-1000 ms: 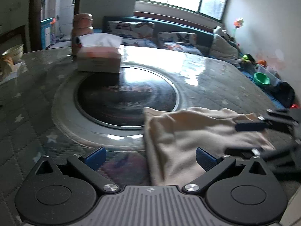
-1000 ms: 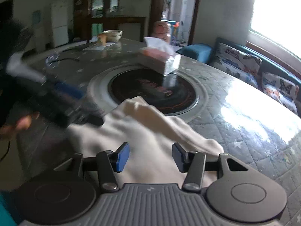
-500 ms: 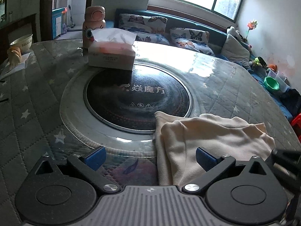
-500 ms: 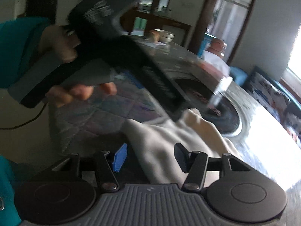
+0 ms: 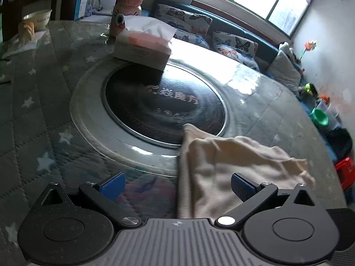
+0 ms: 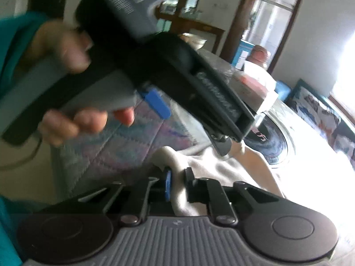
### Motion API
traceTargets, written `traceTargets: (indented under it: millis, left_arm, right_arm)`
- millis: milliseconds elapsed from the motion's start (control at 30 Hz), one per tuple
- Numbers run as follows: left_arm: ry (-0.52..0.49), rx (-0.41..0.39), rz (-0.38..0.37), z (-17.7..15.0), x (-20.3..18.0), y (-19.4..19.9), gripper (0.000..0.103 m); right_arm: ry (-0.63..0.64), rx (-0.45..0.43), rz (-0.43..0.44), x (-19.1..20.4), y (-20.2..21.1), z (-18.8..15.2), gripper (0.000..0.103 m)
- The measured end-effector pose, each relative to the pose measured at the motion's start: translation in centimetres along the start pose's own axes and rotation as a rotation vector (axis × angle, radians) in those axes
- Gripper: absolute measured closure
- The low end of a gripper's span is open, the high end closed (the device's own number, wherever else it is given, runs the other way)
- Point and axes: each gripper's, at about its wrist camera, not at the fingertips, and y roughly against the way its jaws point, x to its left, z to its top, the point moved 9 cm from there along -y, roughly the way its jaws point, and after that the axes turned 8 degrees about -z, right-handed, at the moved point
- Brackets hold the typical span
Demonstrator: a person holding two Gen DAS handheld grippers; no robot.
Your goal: Fold clothes
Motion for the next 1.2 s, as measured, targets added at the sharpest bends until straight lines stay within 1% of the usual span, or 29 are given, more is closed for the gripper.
traceTargets:
  millis: [67,200,300,367,400,433,467,500,567,600,633,667,733,800,867,900,1000,1133,1200]
  left_arm:
    - [0.049,-0.005,-0.03,0.2,-0.1,-0.1,0.0]
    - [0.139,0.022,-0.088,0.0,-0.4,-0.6,0.0]
    - [0.174,0.045,-0.129,-0.3,-1.0,-1.1,0.0]
    - [0.183,0.061,-0.16,-0.5,-1.5,-1.4,0.002]
    - [0.191,0.073,-0.181,-0.6,-1.8,-1.6,0.006]
    - [0.201,0.085,-0.204,-0.7,-2.1,-1.8,0.013]
    - [0.211,0.097,-0.227,-0.8,-2.4,-2.0,0.017]
    - [0.223,0.103,-0.243,-0.8,-2.5,-2.2,0.023]
    - [0.244,0.103,-0.261,-0.8,-2.5,-2.4,0.027]
    - [0.248,0.105,-0.27,-0.8,-2.5,-2.5,0.036]
    - [0.251,0.112,-0.276,-1.0,-2.5,-2.6,0.047]
    - [0.254,0.121,-0.282,-1.1,-2.5,-2.8,0.052]
    - [0.262,0.132,-0.296,-1.4,-2.5,-3.2,0.07]
    - [0.242,0.136,-0.294,-1.6,-2.6,-3.3,0.076]
    - [0.215,0.132,-0.283,-1.7,-2.7,-3.3,0.077]
    - [0.201,0.131,-0.28,-1.7,-2.7,-3.2,0.078]
    - [0.189,0.133,-0.279,-1.7,-2.7,-3.2,0.079]
    - [0.177,0.132,-0.276,-1.6,-2.8,-3.2,0.079]
    - [0.172,0.131,-0.276,-1.7,-2.7,-3.1,0.079]
  right_arm:
    - [-0.062,-0.012,0.019,-0.8,0.4,0.2,0.094]
    - [-0.164,-0.041,0.041,-2.7,1.4,0.4,0.094]
    - [-0.222,-0.061,0.059,-3.8,2.1,0.6,0.095]
    - [-0.241,-0.074,0.065,-4.3,2.6,0.6,0.095]
    - [-0.252,-0.077,0.071,-4.6,2.7,0.6,0.095]
    - [-0.264,-0.079,0.076,-4.9,2.9,0.6,0.095]
    - [-0.274,-0.081,0.082,-5.1,3.1,0.5,0.095]
    - [-0.276,-0.084,0.086,-5.3,3.3,0.3,0.095]
    - [-0.272,-0.09,0.092,-5.3,3.6,0.4,0.095]
    - [-0.271,-0.091,0.096,-5.1,3.6,0.6,0.095]
    - [-0.269,-0.091,0.099,-5.0,3.6,0.6,0.095]
    - [-0.267,-0.091,0.101,-4.8,3.8,0.6,0.095]
    - [-0.262,-0.089,0.105,-4.7,3.7,0.5,0.095]
    - [-0.267,-0.09,0.108,-4.7,3.9,0.3,0.093]
    - [-0.286,-0.095,0.11,-4.8,4.4,-0.1,0.09]
    - [-0.297,-0.101,0.101,-5.1,4.8,-0.3,0.088]
    - [-0.332,-0.095,0.075,-6.6,5.6,-1.2,0.088]
    - [-0.408,-0.037,-0.051,-10.5,6.3,-4.1,0.085]
    - [-0.449,0.003,-0.139,-13.1,6.2,-5.9,0.084]
